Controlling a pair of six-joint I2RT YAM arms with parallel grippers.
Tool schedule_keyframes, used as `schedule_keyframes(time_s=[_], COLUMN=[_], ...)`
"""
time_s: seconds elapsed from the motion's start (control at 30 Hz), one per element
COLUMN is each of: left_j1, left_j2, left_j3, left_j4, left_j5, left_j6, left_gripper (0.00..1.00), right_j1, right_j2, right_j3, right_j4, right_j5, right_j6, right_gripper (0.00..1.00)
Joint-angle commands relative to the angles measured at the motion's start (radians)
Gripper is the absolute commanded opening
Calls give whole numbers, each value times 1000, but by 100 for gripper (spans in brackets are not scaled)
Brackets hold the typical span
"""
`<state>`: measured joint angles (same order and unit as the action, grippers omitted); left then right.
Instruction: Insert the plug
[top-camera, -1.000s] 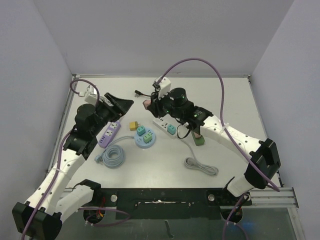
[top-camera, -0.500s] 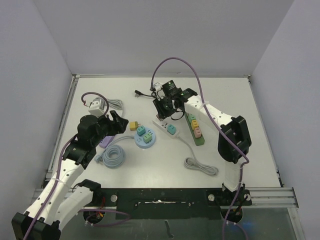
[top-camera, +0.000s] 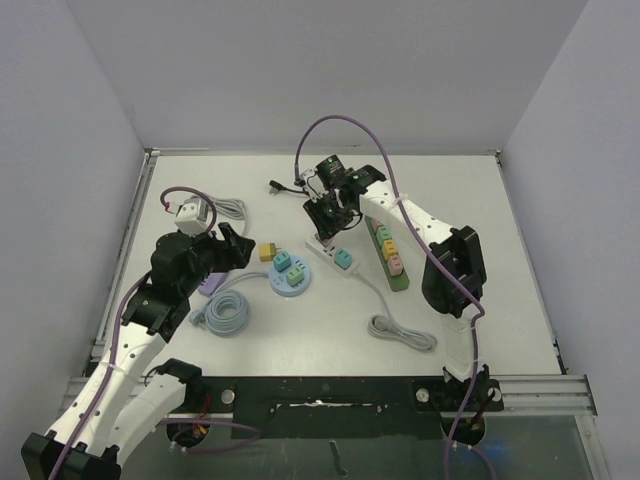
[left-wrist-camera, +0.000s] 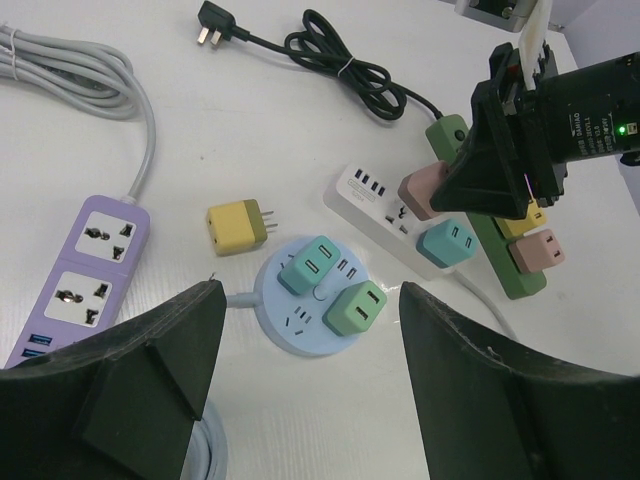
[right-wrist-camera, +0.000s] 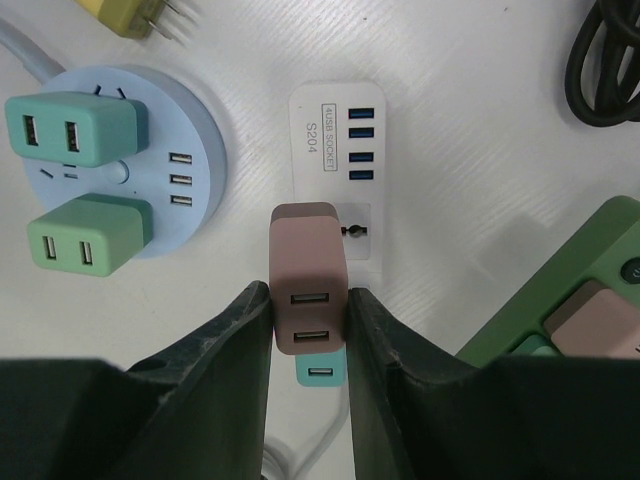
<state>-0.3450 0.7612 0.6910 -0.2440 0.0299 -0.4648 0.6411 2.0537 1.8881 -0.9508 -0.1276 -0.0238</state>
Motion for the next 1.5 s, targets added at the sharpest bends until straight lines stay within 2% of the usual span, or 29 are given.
schedule_keyframes(time_s=[0.0, 0.27, 0.67, 1.03, 1.47], left_j1=[5, 4, 4, 4, 6], left_j2=[-14, -7, -10, -7, -2], left_j3=[1, 0, -1, -1, 0], left_j4=[16, 12, 6, 4, -4], left_j5=[-4, 11, 5, -3, -24], left_j6=[17, 12, 17, 17, 14], left_gripper=[68, 68, 68, 68, 68], right_j1=[-6, -7, -8, -7, -4], right_j2=[17, 54, 125, 178, 348], right_j3=[54, 62, 85, 63, -25], right_j4=[-82, -84, -115, -87, -73], right_j5=[-17, -17, 75, 58, 158], right_j6=[-22, -31, -43, -54, -15], right_gripper=[8, 9, 9, 8, 0])
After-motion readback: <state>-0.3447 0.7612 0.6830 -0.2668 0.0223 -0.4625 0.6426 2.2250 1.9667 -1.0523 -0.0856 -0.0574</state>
